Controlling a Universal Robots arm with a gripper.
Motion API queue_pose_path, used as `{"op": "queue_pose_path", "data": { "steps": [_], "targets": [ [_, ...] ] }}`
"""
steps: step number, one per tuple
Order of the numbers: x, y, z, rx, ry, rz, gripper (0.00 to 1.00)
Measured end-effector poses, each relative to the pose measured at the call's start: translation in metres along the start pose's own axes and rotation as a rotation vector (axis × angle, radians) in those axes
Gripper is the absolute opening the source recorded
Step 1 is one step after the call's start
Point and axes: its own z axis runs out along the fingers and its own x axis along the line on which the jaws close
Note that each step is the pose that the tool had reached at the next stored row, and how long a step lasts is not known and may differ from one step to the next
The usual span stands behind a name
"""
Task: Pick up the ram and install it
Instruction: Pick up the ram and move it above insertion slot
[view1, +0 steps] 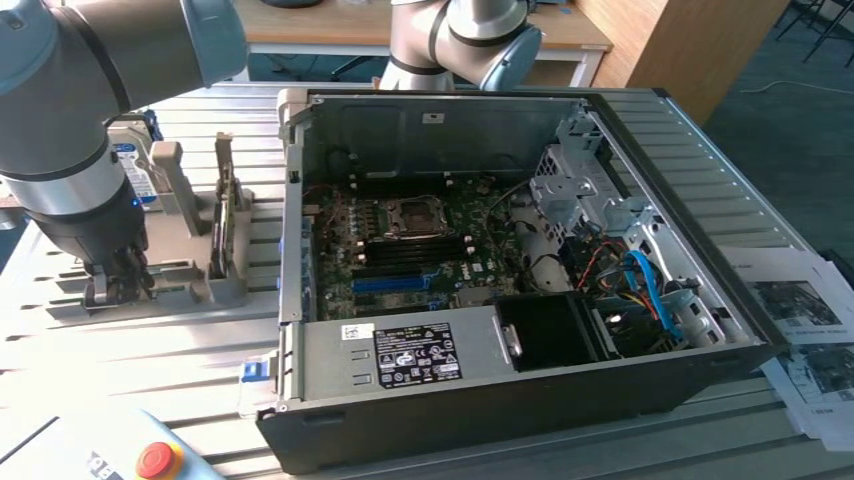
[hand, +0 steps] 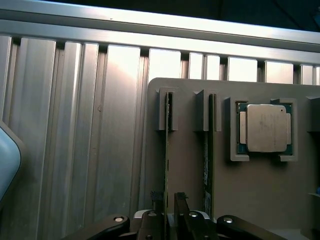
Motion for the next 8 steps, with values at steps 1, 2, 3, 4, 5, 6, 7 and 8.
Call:
{"op": "queue_pose_path", "data": {
  "steps": [1, 2, 3, 4, 5, 6, 7, 8],
  "targets": [
    [0.0000, 0.0000, 0.0000, 0.0000, 0.0000, 0.000, 0.23],
    [0.0000, 0.0000, 0.0000, 0.0001, 0.0000, 0.000, 0.23],
    [0.0000, 0.0000, 0.0001, 0.0001, -0.0001, 0.000, 0.23],
    [0.0000, 0.0000, 0.0001, 0.0001, -0.0001, 0.000, 0.23],
    [0.0000, 0.0000, 0.0001, 0.0001, 0.0000, 0.000, 0.23],
    [0.0000, 0.0000, 0.0001, 0.0001, -0.0001, 0.000, 0.23],
    [0.0000, 0.0000, 0.0001, 0.0001, 0.0000, 0.000, 0.23],
    [0.0000, 0.0000, 0.0001, 0.0001, -0.0001, 0.000, 0.23]
  ]
}}
